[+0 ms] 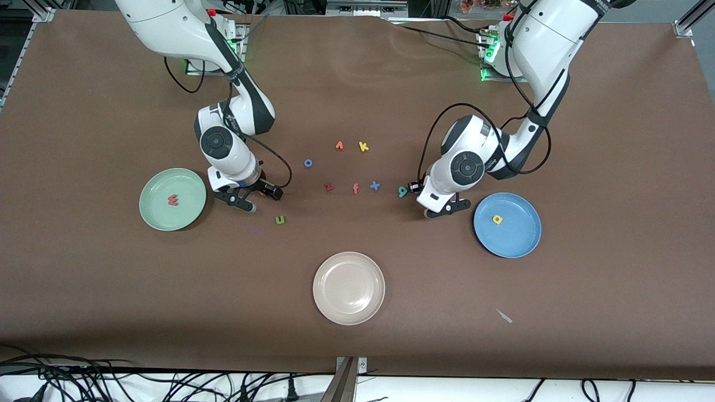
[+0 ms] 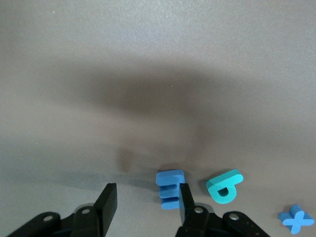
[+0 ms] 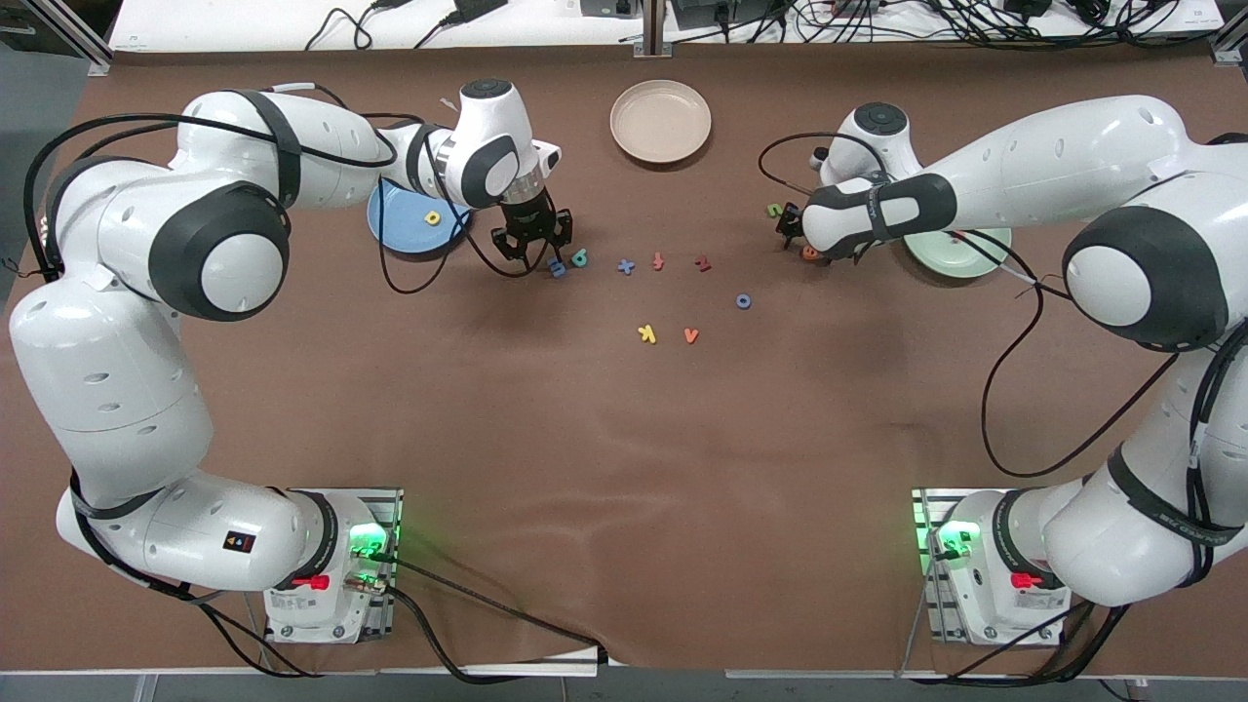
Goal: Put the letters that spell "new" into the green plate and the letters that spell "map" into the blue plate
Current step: 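Grasp the orange 6 with the right gripper while the left gripper grasps the blue E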
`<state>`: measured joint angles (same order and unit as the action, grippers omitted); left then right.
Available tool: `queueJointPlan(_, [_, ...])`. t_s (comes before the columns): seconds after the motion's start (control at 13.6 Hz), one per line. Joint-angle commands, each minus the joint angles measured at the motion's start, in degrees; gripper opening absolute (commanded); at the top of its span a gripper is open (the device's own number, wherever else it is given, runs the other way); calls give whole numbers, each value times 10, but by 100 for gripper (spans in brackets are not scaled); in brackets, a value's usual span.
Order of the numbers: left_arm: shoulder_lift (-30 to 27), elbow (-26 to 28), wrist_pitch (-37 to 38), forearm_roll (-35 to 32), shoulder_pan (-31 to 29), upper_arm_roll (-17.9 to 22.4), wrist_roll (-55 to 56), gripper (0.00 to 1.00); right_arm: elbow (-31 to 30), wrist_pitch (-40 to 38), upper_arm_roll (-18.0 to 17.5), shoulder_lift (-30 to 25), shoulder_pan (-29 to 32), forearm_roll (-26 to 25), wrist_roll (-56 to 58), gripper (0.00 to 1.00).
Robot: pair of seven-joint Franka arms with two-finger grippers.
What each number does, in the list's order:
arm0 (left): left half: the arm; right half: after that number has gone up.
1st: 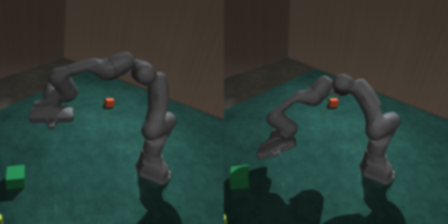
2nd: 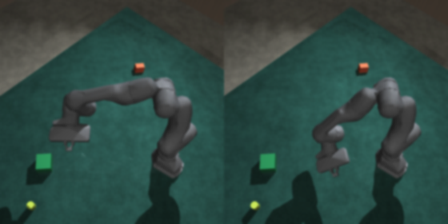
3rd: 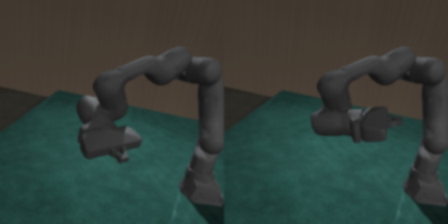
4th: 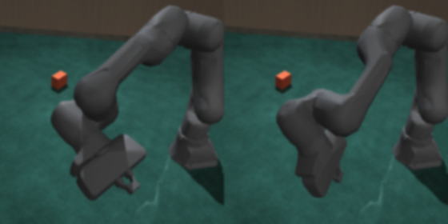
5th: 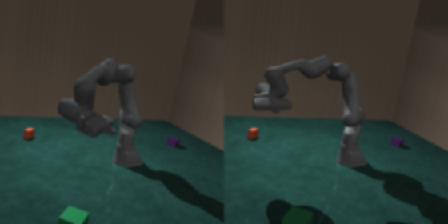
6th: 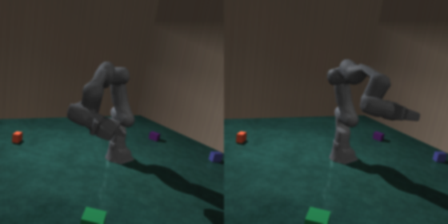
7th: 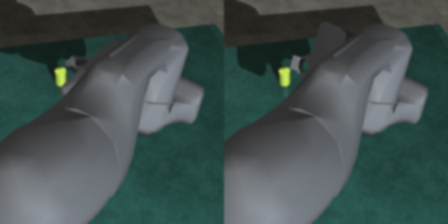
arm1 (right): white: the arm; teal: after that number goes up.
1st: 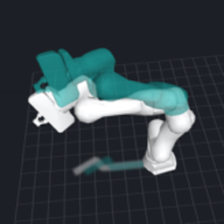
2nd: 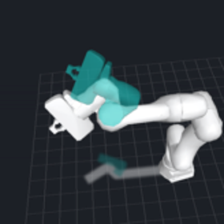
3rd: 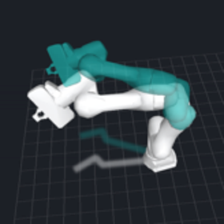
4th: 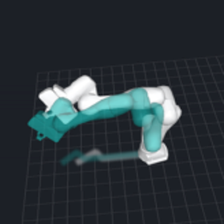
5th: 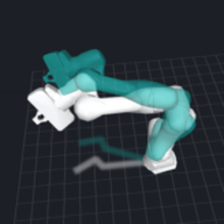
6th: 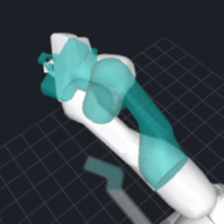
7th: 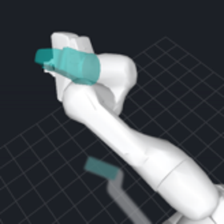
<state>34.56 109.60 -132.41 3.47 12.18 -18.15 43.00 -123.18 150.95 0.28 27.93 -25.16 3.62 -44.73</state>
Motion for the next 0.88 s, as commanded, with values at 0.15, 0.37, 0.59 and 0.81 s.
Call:
queueJointPlan(0.15, [-3,4,-11,34,-4,-3,1,60,-8,-17,-2,-14,-4,3,-6,67])
queueJointPlan(0.37, [-1,4,-17,36,-2,-3,1,60,-8,-35,-2,-21,-4,3,1,58])
queueJointPlan(0.59, [12,5,-42,36,5,-3,1,59,-8,-35,-2,-21,-4,3,3,49])
queueJointPlan(0.81, [13,12,-43,35,5,-2,-11,32,-8,-35,-1,-20,-3,2,13,41])
